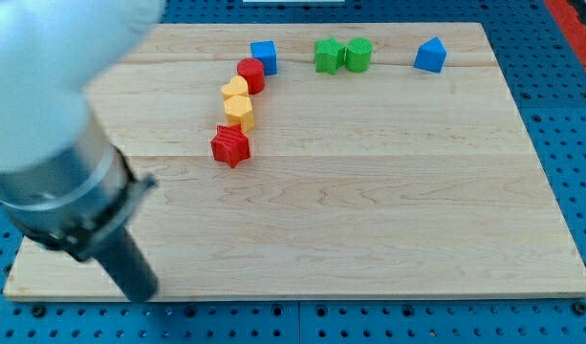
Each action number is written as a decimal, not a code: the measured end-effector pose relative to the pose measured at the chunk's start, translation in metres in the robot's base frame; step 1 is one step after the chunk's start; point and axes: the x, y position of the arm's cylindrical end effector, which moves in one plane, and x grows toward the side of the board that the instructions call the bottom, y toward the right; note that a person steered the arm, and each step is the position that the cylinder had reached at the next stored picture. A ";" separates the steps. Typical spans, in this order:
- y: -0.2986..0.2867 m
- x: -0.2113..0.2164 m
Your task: Place your arm to the right side of the yellow hexagon
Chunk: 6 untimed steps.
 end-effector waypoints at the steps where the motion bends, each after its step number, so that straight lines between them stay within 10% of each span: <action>1: 0.073 -0.002; 3: 0.151 -0.112; 6: 0.106 -0.251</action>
